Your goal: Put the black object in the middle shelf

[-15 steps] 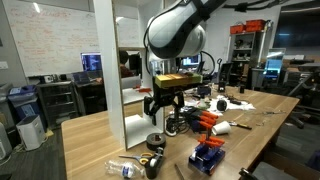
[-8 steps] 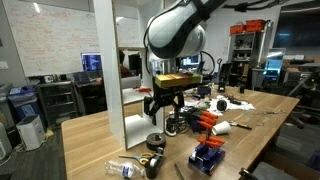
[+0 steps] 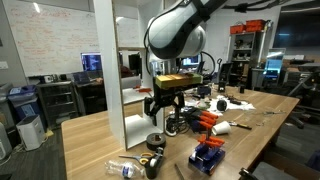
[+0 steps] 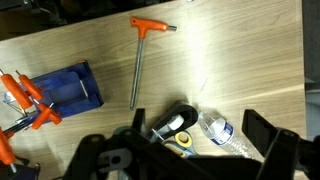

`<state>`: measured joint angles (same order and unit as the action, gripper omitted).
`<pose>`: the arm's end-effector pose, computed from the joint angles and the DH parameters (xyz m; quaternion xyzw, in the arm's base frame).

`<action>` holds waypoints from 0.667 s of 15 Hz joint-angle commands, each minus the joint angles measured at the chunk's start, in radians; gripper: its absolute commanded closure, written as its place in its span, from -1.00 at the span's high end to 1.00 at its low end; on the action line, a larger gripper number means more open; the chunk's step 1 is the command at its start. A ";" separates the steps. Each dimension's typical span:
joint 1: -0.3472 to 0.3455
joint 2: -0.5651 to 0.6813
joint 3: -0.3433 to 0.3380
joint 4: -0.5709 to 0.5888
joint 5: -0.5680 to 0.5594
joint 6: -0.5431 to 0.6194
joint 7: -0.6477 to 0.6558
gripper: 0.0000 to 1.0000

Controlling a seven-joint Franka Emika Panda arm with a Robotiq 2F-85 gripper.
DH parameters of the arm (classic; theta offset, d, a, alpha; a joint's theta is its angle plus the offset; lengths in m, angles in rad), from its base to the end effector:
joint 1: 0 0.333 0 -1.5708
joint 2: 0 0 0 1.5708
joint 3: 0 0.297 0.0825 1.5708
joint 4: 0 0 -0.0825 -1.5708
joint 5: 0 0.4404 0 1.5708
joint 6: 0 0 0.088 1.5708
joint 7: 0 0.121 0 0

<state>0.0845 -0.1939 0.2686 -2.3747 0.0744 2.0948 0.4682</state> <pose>0.4773 0.1776 0.3240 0.9956 -0.0811 -0.0443 0.0129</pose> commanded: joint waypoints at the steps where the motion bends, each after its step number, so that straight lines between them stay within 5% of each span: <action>1: 0.021 0.002 -0.022 0.002 0.001 -0.001 0.011 1.00; 10: 0.018 0.070 -0.038 0.060 0.098 -0.008 0.146 1.00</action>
<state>0.0862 -0.1611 0.2506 -2.3656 0.1193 2.0946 0.5433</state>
